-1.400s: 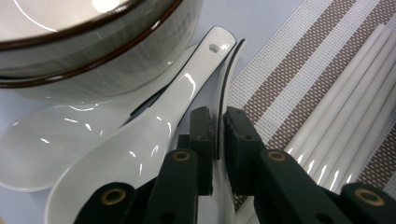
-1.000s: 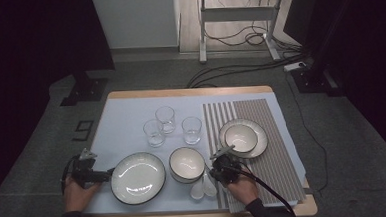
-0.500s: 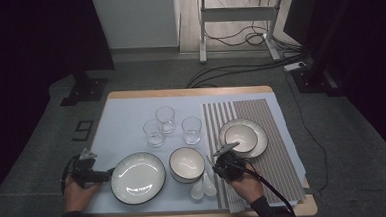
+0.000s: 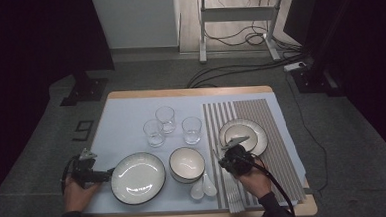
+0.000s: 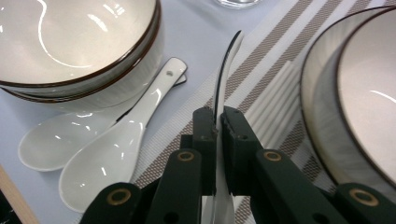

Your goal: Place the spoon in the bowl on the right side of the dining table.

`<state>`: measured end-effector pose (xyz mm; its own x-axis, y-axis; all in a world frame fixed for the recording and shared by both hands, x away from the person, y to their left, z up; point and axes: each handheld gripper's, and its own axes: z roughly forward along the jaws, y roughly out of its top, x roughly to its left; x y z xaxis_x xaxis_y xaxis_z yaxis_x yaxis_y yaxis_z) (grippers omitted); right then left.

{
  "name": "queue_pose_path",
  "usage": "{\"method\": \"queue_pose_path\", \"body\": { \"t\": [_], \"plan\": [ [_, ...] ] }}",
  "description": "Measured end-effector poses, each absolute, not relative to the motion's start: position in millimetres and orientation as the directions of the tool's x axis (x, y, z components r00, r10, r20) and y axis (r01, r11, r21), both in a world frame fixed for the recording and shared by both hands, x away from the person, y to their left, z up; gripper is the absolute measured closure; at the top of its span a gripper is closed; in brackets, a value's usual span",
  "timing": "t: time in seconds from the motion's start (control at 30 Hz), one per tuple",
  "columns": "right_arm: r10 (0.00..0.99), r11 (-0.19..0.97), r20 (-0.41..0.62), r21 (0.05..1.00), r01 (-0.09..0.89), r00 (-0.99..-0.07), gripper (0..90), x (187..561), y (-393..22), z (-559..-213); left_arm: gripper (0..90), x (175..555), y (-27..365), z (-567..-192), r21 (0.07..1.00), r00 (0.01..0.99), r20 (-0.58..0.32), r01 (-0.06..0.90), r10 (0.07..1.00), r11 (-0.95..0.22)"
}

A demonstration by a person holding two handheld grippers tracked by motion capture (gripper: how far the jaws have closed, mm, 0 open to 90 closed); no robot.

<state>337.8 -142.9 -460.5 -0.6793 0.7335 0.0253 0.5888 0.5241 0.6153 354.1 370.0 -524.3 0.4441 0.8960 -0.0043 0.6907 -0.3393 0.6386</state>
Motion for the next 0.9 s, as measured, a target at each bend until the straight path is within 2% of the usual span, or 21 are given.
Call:
{"method": "queue_pose_path", "body": {
  "t": [0.9],
  "plan": [
    [0.765, 0.471, 0.045, 0.642, 0.605, -0.643, 84.5, 356.9, -167.4, -431.5, 0.0, 354.0, 370.0, -524.4, 0.639, 0.444, -0.004, 0.69, 0.896, -0.339]
  ]
}}
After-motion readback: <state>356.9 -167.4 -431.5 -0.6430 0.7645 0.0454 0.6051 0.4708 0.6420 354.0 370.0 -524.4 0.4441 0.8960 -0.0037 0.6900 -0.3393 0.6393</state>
